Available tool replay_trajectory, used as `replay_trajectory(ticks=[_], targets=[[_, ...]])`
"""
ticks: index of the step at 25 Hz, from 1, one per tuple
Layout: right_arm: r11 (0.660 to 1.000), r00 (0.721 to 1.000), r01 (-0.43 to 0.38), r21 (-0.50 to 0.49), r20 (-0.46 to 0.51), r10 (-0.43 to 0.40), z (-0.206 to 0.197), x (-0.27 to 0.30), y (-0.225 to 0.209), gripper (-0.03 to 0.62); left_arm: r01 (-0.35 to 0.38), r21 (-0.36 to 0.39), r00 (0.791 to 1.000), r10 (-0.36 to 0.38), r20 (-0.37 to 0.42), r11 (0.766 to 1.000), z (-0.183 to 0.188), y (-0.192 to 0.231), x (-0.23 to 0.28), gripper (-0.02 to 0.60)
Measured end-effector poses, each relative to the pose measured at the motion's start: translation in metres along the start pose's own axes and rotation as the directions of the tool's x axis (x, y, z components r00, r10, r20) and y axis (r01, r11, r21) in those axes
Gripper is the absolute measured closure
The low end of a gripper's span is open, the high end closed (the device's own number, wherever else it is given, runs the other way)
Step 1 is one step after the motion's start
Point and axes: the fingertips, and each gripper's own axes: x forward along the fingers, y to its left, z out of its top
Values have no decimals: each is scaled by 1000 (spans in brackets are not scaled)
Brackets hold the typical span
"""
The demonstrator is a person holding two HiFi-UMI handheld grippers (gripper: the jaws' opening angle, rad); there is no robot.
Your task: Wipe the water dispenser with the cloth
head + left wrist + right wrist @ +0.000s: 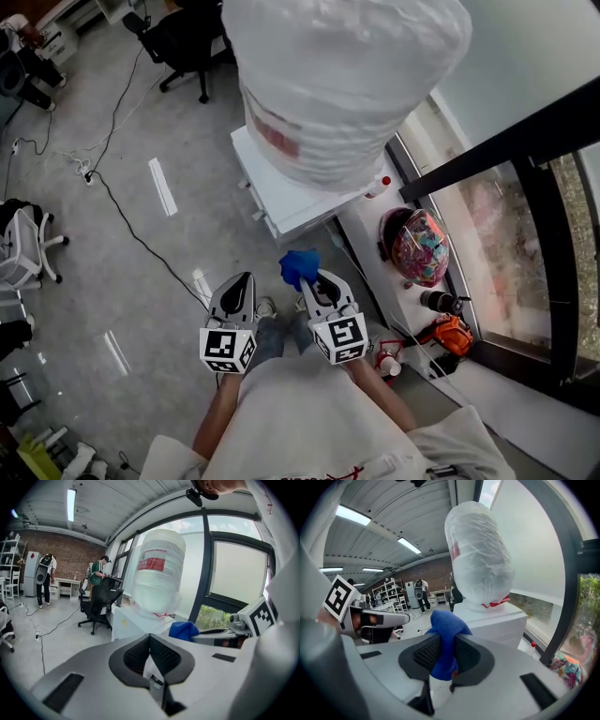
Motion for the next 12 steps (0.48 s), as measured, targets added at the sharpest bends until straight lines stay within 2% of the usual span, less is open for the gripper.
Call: replay_trajectory(ticks=[6,12], targets=[[998,998,-57,5,1,57,-3,26,12,514,-26,2,1000,26,-13,1000,-2,7,2,571],[988,988,-153,-32,-3,153,0,62,39,514,-65,-1,998,65,-5,998,5,20,1,571]])
